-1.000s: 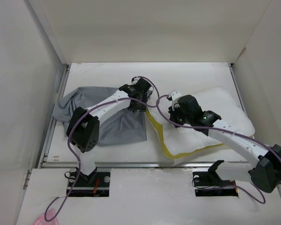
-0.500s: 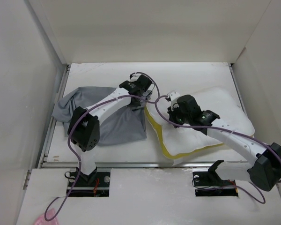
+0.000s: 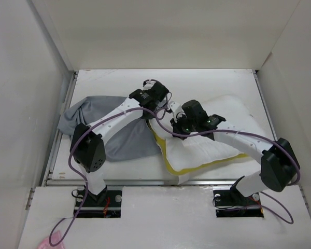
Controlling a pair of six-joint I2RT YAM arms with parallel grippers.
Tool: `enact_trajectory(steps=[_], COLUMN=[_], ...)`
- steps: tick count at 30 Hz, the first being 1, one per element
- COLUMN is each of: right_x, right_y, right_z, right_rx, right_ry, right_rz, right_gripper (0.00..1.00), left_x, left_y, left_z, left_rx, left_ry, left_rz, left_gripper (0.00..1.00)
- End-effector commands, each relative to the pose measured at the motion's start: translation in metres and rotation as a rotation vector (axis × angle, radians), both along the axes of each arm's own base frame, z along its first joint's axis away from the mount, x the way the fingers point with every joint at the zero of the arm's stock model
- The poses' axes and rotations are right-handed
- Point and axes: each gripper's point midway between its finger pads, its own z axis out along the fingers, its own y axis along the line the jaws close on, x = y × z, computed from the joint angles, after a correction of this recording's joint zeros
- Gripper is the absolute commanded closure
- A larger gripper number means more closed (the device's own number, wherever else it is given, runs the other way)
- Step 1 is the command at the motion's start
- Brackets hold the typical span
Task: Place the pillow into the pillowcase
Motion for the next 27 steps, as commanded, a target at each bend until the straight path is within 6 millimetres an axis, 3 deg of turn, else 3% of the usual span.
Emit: enact_trajectory(steps=[1,2,4,6,7,8,10,11,13,14,15,17,20,21,23,24,27], right_x=[0.049,0.059,0.084,0.110,0.123,0.136,0.157,0.165,0.180,0.189,0.196,0.212,0.237,0.244,0.251,0.256,0.262], right_y=[0.042,0.044,0.049,0.046,0.048,0.049,0.044,0.049,0.052,0.056,0.062,0.065,0.062,0.062,0.063,0.054,0.058], right_z=[0.079,0.088,0.125,0.129,0.147,0.136,0.140,0.143,0.130,0.137,0.121,0.126,0.102,0.105,0.097,0.093,0.092], right_rx=[0.175,0.183,0.214,0.208,0.229,0.228,0.245,0.275,0.274,0.302,0.296,0.320,0.315,0.337,0.374,0.378,0.482], right_ry=[-0.236,-0.270,-0.378,-0.391,-0.419,-0.383,-0.379,-0.391,-0.380,-0.402,-0.367,-0.371,-0.357,-0.370,-0.355,-0.366,-0.315], right_rz=[-0.012,-0.034,-0.087,-0.130,-0.146,-0.178,-0.204,-0.214,-0.233,-0.248,-0.259,-0.319,-0.452,-0.485,-0.542,-0.616,-0.733], right_gripper=[1.00,1.00,1.00,1.00,1.00,1.00,1.00,1.00,1.00,1.00,1.00,1.00,1.00,1.00,1.00,1.00,1.00], left_x=[-0.015,-0.019,-0.030,-0.040,-0.040,-0.044,-0.047,-0.049,-0.051,-0.055,-0.055,-0.058,-0.059,-0.059,-0.059,-0.058,-0.055], left_y=[-0.010,-0.015,-0.012,-0.011,-0.012,-0.012,-0.010,-0.014,-0.025,-0.025,-0.028,-0.024,-0.025,-0.025,-0.028,-0.031,-0.036], left_z=[0.031,0.034,0.020,0.014,0.014,0.013,0.014,0.015,0.018,0.014,0.017,0.016,0.014,0.014,0.018,0.022,0.023], left_rx=[-0.054,-0.075,-0.072,-0.072,-0.079,-0.076,-0.082,-0.111,-0.154,-0.156,-0.175,-0.162,-0.161,-0.161,-0.168,-0.181,-0.181], left_ry=[-0.034,-0.034,0.015,0.035,0.034,0.038,0.036,0.042,0.035,0.051,0.045,0.059,0.073,0.073,0.071,0.067,0.073], left_rz=[-0.048,-0.057,-0.070,-0.077,-0.066,-0.075,-0.067,-0.079,-0.104,-0.109,-0.115,-0.114,-0.116,-0.116,-0.130,-0.144,-0.167], left_gripper=[1.00,1.00,1.00,1.00,1.00,1.00,1.00,1.00,1.00,1.00,1.00,1.00,1.00,1.00,1.00,1.00,1.00])
